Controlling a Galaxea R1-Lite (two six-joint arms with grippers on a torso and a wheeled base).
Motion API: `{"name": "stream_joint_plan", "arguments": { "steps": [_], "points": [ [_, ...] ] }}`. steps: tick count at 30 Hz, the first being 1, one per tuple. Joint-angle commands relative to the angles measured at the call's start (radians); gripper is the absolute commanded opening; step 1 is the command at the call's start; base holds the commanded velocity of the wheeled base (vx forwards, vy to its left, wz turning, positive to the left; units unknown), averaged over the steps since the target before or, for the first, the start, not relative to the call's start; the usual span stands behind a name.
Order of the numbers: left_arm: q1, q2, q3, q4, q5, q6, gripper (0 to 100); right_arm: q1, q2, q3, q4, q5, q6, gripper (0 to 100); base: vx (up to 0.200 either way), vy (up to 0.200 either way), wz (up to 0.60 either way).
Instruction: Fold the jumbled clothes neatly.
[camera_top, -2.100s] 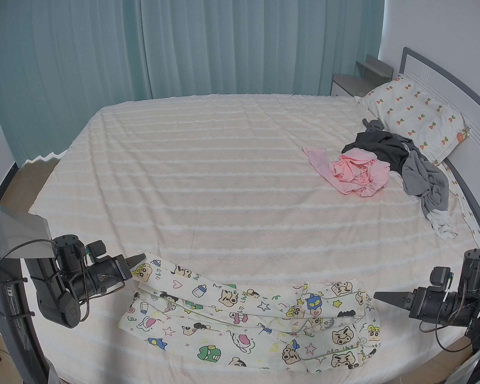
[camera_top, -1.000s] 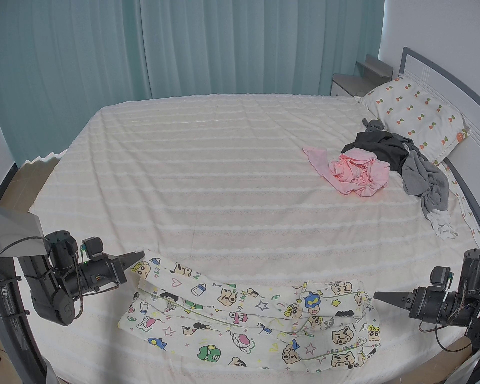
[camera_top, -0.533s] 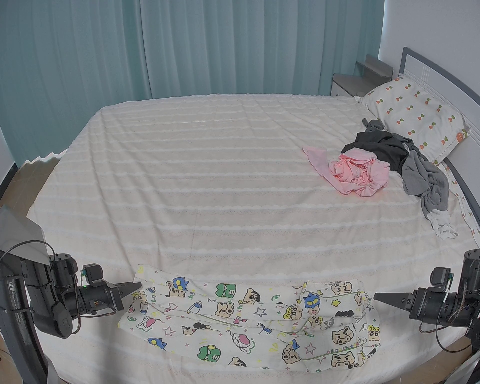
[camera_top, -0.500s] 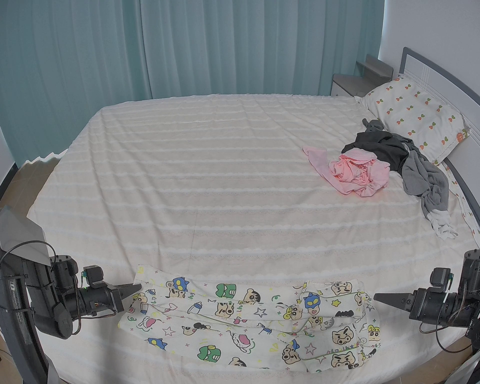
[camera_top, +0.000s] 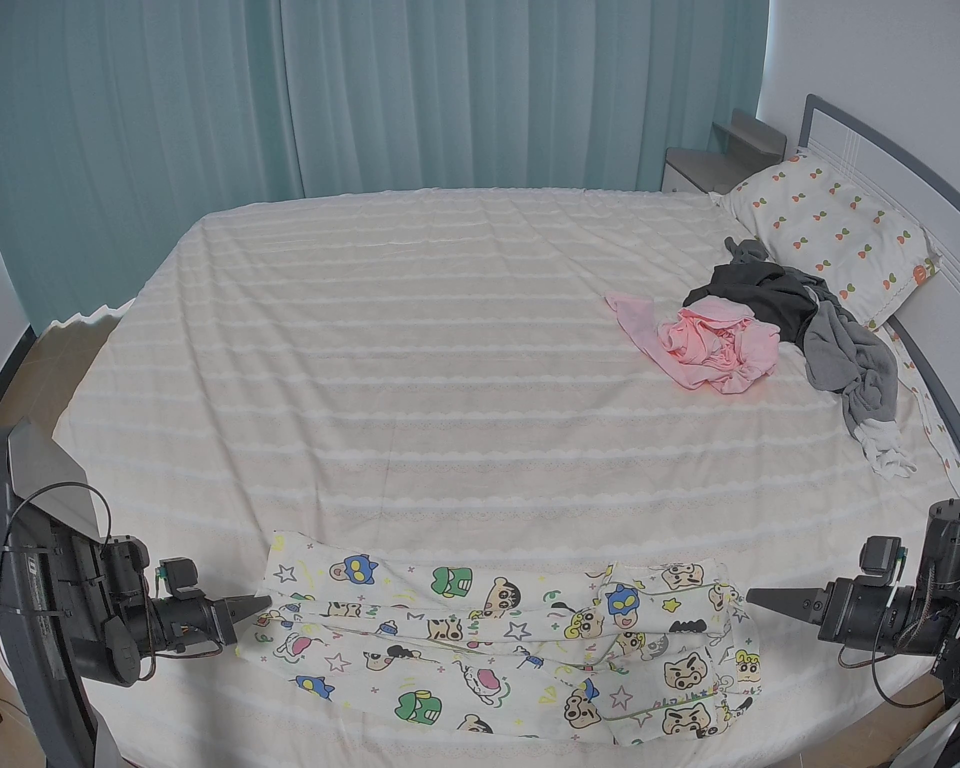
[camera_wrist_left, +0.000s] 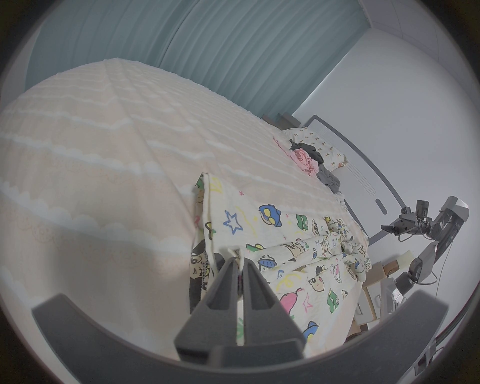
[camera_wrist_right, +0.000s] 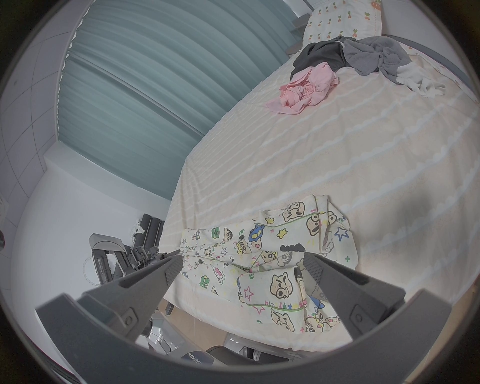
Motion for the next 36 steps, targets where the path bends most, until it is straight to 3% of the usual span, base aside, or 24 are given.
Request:
{"name": "stream_joint_plan", "arguments": {
  "steps": [1, 2, 11, 14, 19, 27, 36],
  "points": [
    [0.007, 0.034, 0.0, -0.004, 0.001, 0.001, 0, 0.0, 0.0, 0.018, -0.001, 0.001, 0.0, 100, 0.0, 0.0, 0.0],
    [0.007, 0.037, -0.002, -0.004, 0.001, 0.001, 100, 0.0, 0.0, 0.018, -0.001, 0.001, -0.001, 100, 0.0, 0.0, 0.0],
    [0.012, 0.051, -0.008, -0.004, 0.003, -0.005, 100, 0.0, 0.0, 0.018, -0.001, 0.001, 0.0, 100, 0.0, 0.0, 0.0],
    [0.007, 0.034, -0.04, -0.004, 0.004, -0.057, 100, 0.0, 0.001, 0.018, -0.001, 0.001, 0.0, 100, 0.0, 0.0, 0.0],
    [-0.066, 0.031, -0.121, 0.004, 0.062, -0.152, 100, 0.002, 0.001, 0.018, -0.001, 0.001, 0.0, 100, 0.0, 0.0, 0.0],
    [-0.171, 0.028, -0.158, 0.105, 0.081, -0.158, 100, 0.002, 0.0, 0.018, -0.001, 0.001, 0.0, 100, 0.0, 0.0, 0.0],
    [-0.125, -0.021, -0.18, 0.122, 0.087, -0.158, 100, 0.002, 0.0, 0.018, 0.001, 0.001, 0.0, 100, 0.0, 0.0, 0.0]
  ]
}}
